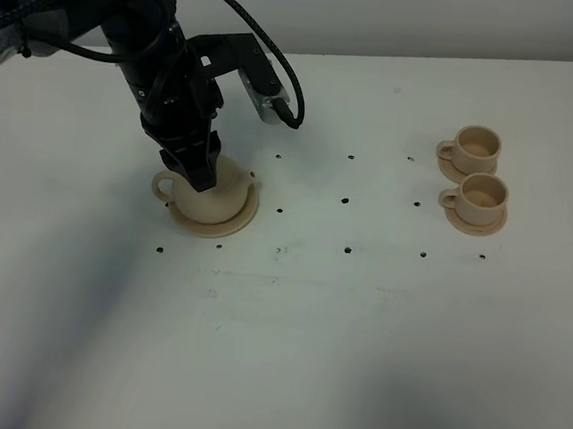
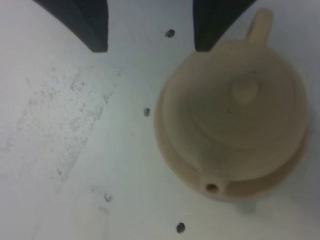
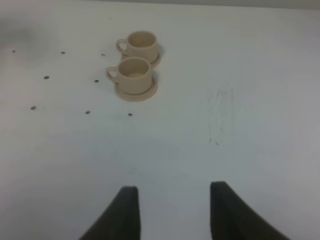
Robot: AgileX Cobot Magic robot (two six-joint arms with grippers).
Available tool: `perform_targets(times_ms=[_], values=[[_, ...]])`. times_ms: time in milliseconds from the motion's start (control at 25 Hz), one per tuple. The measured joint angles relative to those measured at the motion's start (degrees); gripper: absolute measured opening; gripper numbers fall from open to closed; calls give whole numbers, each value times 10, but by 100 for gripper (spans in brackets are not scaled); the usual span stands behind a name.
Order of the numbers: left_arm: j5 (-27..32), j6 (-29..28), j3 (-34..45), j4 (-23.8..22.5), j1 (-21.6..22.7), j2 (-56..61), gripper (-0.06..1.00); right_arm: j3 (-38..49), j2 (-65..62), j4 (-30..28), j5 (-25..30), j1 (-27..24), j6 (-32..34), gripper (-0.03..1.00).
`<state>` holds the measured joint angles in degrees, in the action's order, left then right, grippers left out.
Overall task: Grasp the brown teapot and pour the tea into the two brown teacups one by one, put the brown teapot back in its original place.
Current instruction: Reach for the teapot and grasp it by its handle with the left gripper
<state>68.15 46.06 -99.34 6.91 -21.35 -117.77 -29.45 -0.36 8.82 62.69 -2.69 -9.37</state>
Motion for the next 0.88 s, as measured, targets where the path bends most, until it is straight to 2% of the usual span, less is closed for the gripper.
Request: perform_targets(times_ms=[360,520,680,880], values=[[0,15,0,34,0,0,42,0,0,1,0,0,0,33],[0,18,0,34,0,0,42,0,0,1,0,0,-1,33],[0,19,0,8,0,0,42,0,0,1,0,0,-1,33],[0,20,0,-69,0,0,42,0,0,1,0,0,0,33]])
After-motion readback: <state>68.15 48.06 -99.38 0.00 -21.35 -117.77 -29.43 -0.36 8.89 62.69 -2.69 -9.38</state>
